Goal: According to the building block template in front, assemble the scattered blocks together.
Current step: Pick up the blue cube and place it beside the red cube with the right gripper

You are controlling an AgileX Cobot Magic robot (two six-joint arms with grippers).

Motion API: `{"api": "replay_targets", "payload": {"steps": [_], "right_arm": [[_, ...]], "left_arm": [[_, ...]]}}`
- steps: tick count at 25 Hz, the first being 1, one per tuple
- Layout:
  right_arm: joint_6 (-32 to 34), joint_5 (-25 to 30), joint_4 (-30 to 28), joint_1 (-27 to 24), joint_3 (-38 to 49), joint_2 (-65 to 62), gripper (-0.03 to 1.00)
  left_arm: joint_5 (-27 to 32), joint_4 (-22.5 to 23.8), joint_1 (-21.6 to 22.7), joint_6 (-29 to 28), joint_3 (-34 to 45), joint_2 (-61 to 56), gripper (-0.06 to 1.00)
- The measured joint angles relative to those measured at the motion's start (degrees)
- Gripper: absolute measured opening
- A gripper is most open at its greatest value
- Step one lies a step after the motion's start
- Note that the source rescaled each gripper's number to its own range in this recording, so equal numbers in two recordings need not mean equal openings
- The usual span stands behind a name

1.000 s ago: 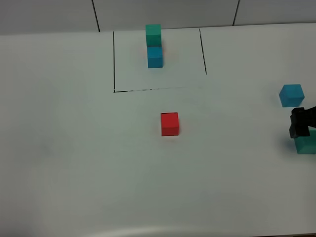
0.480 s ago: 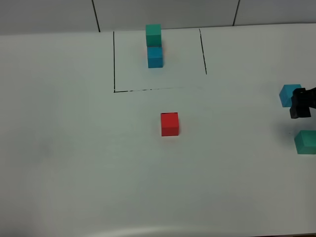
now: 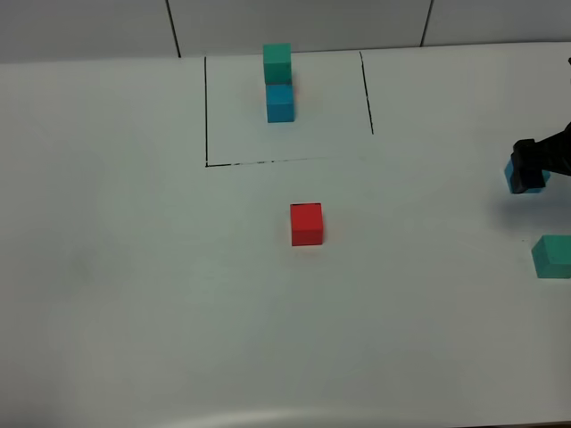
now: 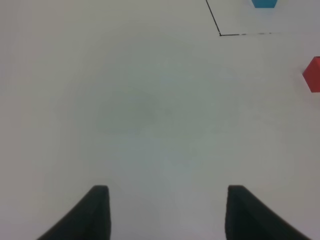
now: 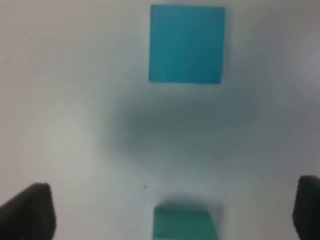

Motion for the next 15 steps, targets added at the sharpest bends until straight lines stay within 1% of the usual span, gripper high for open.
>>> {"api": "replay_targets", "payload": {"steps": [9,15], "right_arm": [[-0.74,0.25,0.16,0.0,-5.55,5.69,0.92],[-1.23,0.22,0.16,0.0,-7.18,7.1,0.92]], "left_arm": [[0.0,0.0,0.0,0.0,0.0,0.0,0.16],[0.0,0.0,0.0,-0.05,0.0,0.0,0.16]]}}
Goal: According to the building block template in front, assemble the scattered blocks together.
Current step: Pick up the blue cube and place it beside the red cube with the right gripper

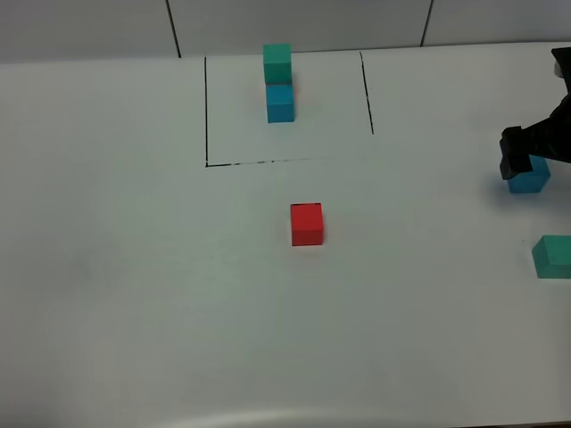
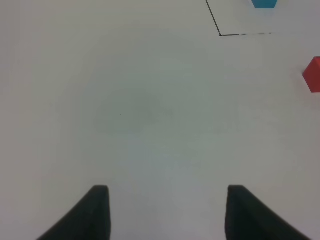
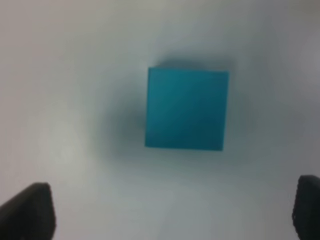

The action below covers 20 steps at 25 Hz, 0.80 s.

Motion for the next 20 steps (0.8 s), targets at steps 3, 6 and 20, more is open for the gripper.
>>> {"api": "replay_targets", "payload": {"steps": [3,6,20], "right_arm": [[-0.49,-0.76,0.0,0.0,-0.19,0.83,0.92],[-0.91,-0.81,0.27,0.0,-0.92,2.04,0.92],[-1.66,-0.64,0.65,0.0,-6.66,10.72,0.82]], "left_arm": [[0.0,0.0,0.0,0.0,0.0,0.0,0.16],[0.0,0.0,0.0,0.0,0.0,0.0,0.16],[0.0,0.0,0.0,0.0,0.0,0.0,0.16]]}}
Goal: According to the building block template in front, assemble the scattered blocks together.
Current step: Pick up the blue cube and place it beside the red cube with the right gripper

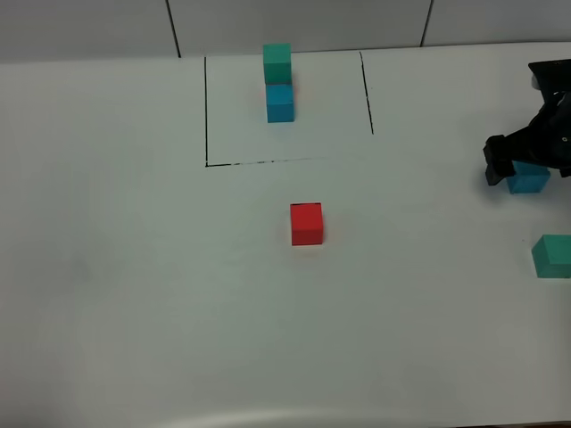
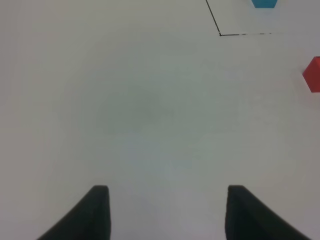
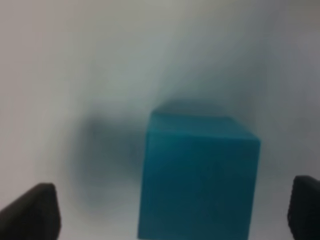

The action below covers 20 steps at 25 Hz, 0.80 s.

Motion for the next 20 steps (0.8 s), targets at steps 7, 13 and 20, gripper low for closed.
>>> {"api": "replay_targets", "payload": {"steps": [7,13,20], "right_arm": [[0.62,-0.05,-1.1,0.0,-0.88,1.12,0.29],[0.87,0.02,-4.35,0.0,-0.88,1.05,0.01],[-9.83,7.8,-6.87,4.34,-0.94,-1.26,0.01]], "left_arm": [[0.0,0.0,0.0,0.0,0.0,0.0,0.16],[0.0,0.0,0.0,0.0,0.0,0.0,0.16],[0.0,0.0,0.0,0.05,0.0,0.0,0.16]]}}
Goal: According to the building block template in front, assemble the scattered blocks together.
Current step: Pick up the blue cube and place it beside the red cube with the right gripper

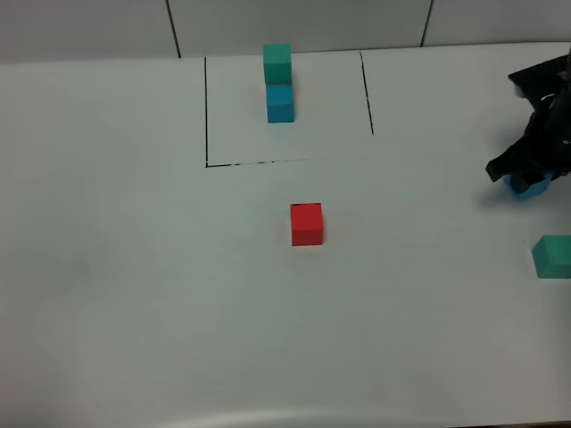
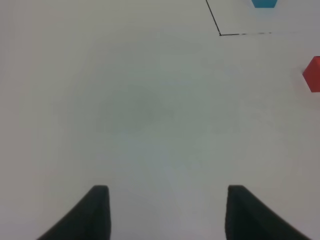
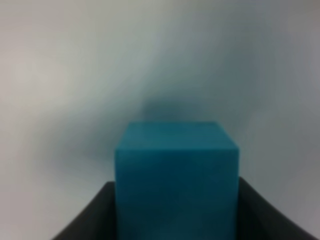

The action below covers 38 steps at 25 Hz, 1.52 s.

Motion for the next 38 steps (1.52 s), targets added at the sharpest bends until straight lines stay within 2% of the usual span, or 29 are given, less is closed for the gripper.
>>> {"api": "replay_targets", "payload": {"steps": [7,10,12,15,21,38], "right_arm": [[-26.61,9.91,1.49,12.84,0.0,-0.23,0.01],[-35.84,10.84,4.15,16.02,0.0,-0.4,0.01],[-39.12,10.11,6.41,17.66,0.0,-0.46,0.01],[-41.79,7.72,8.58,19.37,0.0,-0.46,0.01],[-45.46,4.39,8.99,21.96,0.0,-0.4,0.01],[-47.2,4.65,10.28,26.09,-7.98,6.2,0.01]], "left_arm": [[0.0,0.0,0.0,0.06,0.0,0.0,0.16],[0.0,0.0,0.0,0.06,0.0,0.0,0.16],[0.0,0.0,0.0,0.06,0.0,0.0,0.16],[0.0,0.0,0.0,0.06,0.0,0.0,0.16],[0.0,0.0,0.0,0.06,0.0,0.0,0.16],[0.0,0.0,0.0,0.06,0.0,0.0,0.16]]}}
